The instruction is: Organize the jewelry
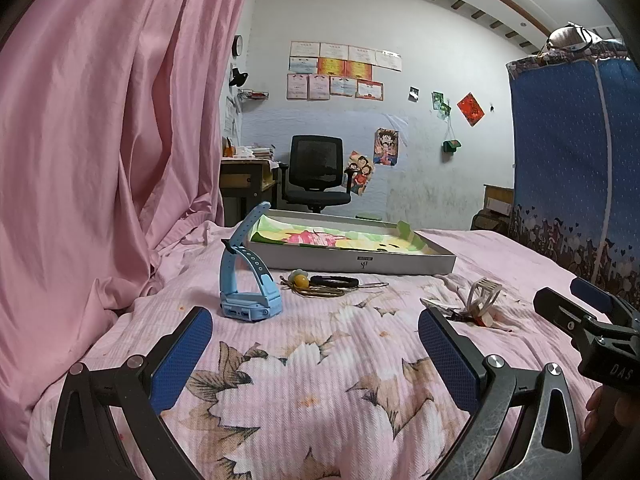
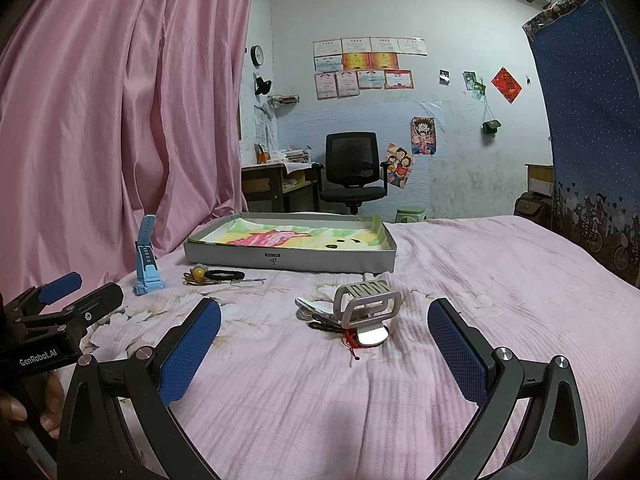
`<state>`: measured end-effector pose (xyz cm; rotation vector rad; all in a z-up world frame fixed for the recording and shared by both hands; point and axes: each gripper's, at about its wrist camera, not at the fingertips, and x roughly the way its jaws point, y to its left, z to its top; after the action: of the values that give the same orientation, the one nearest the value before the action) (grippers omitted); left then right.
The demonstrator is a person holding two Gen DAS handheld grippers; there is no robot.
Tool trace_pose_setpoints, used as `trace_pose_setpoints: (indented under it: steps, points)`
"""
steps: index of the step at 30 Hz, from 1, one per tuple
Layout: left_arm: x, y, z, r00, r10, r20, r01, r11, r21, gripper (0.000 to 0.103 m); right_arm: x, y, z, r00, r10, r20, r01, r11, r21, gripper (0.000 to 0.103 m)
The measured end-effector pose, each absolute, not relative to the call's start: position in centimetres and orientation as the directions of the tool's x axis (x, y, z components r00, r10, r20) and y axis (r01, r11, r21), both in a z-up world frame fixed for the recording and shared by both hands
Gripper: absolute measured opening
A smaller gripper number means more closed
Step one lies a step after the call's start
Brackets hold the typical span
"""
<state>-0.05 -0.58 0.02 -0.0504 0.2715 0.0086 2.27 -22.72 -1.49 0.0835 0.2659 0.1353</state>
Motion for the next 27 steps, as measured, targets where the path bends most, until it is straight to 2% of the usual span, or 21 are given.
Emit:
trace_pose_setpoints:
  steps: [13,22,27]
  points:
    - [0.0,-0.1,0.1,0.962,0.029,-0.271,-0.047,0.997,-0.061,0.103,2.4,-22.8,-1.4,0.956,0.141,-0.257,-0.115,0.987,0.111,0.102]
    - [2.0,2.5,0.6,0.955,0.101,-0.28,-0.13,0.988,-0.087,0.103,4.8,-23.2,-1.2,0.942,0.169,-0.292,-0.132,0.981,0.14,0.102]
    - [4.3,3.5,0.6,0.941,0.114,-0.317,-0.141,0.988,-0.061,0.103,7.1,-23.1,-0.8,0.928,0.191,-0.32,-0.157,0.979,0.13,0.102]
